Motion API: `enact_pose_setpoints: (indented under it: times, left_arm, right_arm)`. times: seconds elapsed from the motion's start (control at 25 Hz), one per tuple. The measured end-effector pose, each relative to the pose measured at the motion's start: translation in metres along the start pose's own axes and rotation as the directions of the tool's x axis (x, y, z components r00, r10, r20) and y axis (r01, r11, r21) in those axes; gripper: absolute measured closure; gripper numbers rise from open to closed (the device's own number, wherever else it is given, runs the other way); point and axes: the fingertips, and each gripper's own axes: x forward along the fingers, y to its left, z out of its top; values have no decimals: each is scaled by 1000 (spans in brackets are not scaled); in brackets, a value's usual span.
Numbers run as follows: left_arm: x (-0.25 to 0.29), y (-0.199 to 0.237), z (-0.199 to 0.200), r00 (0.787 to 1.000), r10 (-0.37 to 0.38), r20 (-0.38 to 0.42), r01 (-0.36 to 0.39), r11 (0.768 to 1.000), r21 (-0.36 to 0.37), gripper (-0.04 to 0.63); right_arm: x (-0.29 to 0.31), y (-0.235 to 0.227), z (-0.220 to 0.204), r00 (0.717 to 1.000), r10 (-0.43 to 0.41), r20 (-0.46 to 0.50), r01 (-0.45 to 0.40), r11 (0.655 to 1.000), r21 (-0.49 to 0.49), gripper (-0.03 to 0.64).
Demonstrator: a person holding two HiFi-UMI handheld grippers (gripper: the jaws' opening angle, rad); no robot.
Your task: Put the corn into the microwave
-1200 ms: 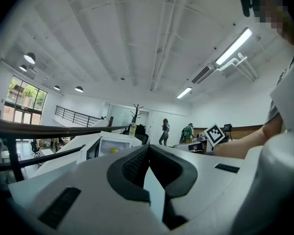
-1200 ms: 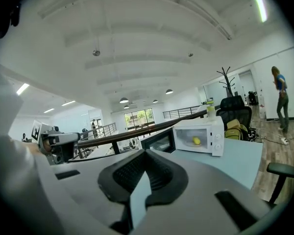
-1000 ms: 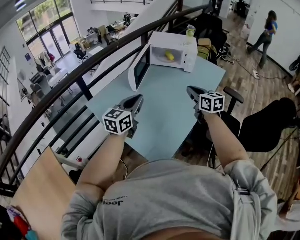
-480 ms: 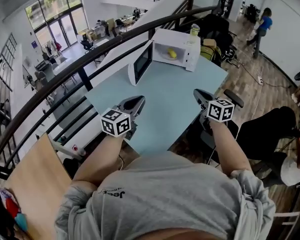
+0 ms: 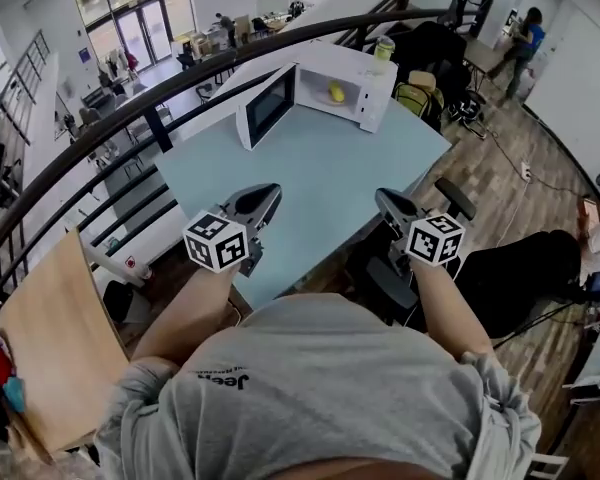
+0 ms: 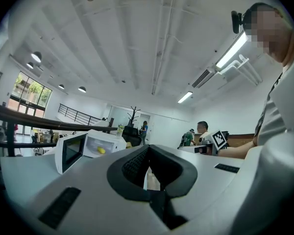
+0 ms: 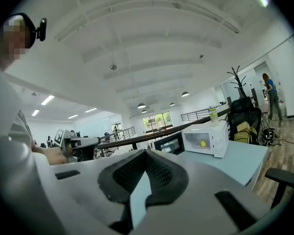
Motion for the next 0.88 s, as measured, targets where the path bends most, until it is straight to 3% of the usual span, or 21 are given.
enact_pose_setpoints:
  times: [0.28,0.56,0.88]
  left_arm:
    - [22,-56,-23,1000,22,-22,-21,1000,22,577]
    - [33,-82,-39,999,37,-32,-37,999,-7,577]
    - [31,-87,-36,999,-15,-46,16,1000,21,577]
  right_arm:
    - [-36,-10,-11,995,95,3,-95,995,24,598]
    - [-50,-15,-24,986,165,2,-165,984,66,598]
    - [-46,-8,-23,986,167,8,-167,982,89,598]
